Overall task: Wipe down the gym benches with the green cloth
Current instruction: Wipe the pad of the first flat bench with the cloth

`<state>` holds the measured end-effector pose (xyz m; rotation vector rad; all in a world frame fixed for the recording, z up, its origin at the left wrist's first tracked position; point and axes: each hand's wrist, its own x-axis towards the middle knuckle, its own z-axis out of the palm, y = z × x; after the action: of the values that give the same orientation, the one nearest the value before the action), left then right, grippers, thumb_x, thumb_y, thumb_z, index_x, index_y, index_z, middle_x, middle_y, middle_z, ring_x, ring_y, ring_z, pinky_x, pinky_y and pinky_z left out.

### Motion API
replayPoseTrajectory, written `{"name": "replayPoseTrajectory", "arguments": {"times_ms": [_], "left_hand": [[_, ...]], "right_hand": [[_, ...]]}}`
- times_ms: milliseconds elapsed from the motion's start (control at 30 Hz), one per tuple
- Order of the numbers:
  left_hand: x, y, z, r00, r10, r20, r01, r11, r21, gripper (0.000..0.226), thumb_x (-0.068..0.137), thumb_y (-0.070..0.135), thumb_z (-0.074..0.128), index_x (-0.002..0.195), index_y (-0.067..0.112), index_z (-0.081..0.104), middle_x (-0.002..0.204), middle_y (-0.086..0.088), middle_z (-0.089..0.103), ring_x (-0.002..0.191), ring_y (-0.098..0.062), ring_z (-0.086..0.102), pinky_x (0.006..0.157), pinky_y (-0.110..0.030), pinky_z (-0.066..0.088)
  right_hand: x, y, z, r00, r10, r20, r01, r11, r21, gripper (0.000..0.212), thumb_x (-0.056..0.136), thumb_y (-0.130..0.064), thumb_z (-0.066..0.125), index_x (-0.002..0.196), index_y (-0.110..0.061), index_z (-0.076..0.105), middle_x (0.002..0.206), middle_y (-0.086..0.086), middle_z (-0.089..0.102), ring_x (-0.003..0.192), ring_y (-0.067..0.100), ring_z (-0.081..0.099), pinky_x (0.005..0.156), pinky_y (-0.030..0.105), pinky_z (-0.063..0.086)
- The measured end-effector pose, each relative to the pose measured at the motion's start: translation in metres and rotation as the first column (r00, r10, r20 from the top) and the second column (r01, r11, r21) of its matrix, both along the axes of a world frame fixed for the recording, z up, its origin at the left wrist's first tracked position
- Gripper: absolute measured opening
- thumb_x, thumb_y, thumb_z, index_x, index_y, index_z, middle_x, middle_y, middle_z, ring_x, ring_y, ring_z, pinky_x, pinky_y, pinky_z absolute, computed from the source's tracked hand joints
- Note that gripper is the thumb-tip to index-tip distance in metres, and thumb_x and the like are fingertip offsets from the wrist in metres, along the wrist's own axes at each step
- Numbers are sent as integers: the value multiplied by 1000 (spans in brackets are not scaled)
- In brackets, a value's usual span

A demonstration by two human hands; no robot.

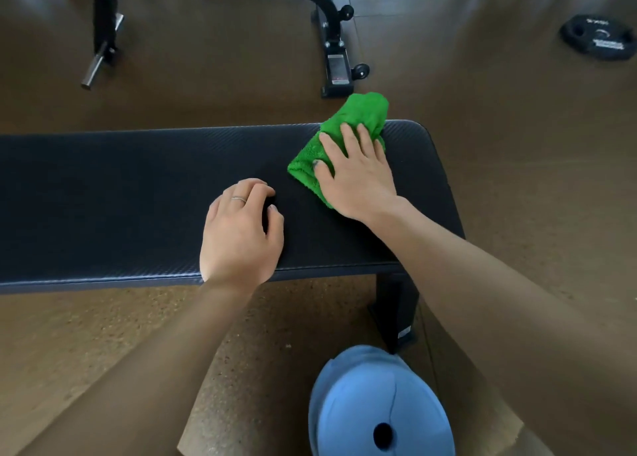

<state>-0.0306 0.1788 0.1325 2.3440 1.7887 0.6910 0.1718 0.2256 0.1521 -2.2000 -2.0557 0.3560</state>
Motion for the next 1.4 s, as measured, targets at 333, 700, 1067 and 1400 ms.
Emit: {"name": "replayPoseTrajectory", "arguments": {"times_ms": [333, 700, 1067, 1400], "left_hand": [[0, -1, 0, 1000, 20, -16, -20, 1000, -12, 32, 98, 22, 41, 118, 12, 64, 130, -2, 62, 119, -28, 56, 107, -44, 41], [3, -4, 1, 999, 35, -23, -35, 999, -16, 35, 94, 20, 40, 116, 11, 65, 129, -2, 63, 115, -30, 56, 104, -43, 41], [2, -5, 4, 999, 25, -32, -27, 999, -39, 40, 91, 21, 38, 119, 12, 66, 133, -1, 62, 118, -28, 55, 105, -42, 40], [3, -5, 6, 999, 38, -24, -39, 998, -41, 40, 90, 21, 37, 116, 12, 66, 132, 0, 62, 118, -27, 55, 103, -42, 42]], "right_hand": [[-2, -89, -4, 965, 261, 5, -261, 964, 50, 58, 105, -52, 20, 160, -36, 26, 172, 0, 15, 160, 24, 4, 129, 47, 6], [-9, -117, -2, 971, 239, 11, -239, 969, 65, 58, 106, -49, 19, 160, -30, 28, 171, 5, 15, 159, 28, 5, 129, 49, 7], [-25, -46, 10, 993, 93, 79, -87, 993, -74, 61, 98, -47, 36, 152, -18, 27, 166, 24, 11, 155, 46, 5, 121, 69, 9], [16, -56, 0, 984, 175, 22, -175, 984, -20, 63, 104, -60, 19, 163, -37, 13, 174, 5, 1, 160, 25, -7, 128, 55, -3]]}}
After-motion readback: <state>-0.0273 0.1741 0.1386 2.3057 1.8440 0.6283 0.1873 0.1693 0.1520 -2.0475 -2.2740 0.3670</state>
